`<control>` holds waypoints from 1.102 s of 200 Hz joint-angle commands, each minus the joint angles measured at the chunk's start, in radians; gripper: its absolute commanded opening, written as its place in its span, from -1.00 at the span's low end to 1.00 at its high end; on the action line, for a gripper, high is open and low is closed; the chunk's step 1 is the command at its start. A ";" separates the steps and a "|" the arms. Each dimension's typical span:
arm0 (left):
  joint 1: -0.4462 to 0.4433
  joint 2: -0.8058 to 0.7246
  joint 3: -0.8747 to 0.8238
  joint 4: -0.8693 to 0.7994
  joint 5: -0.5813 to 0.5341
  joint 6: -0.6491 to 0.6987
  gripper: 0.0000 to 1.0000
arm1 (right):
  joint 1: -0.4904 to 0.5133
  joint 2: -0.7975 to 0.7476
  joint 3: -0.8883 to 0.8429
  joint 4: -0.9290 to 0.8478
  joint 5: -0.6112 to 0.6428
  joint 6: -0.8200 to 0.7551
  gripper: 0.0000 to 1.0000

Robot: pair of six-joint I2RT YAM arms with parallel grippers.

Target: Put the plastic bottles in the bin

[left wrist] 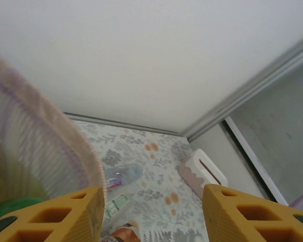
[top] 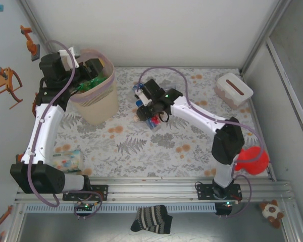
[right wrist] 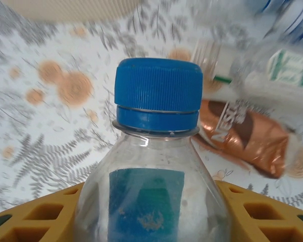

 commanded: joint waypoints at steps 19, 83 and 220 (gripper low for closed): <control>-0.087 0.010 0.004 0.073 0.154 0.143 0.19 | -0.056 -0.153 0.028 0.081 -0.011 0.081 0.02; -0.217 0.057 0.012 0.180 0.305 0.187 0.23 | -0.124 -0.351 0.003 0.269 -0.014 0.186 0.01; -0.465 0.130 0.038 0.354 0.539 0.255 0.71 | -0.124 -0.481 -0.063 0.552 -0.164 0.264 0.02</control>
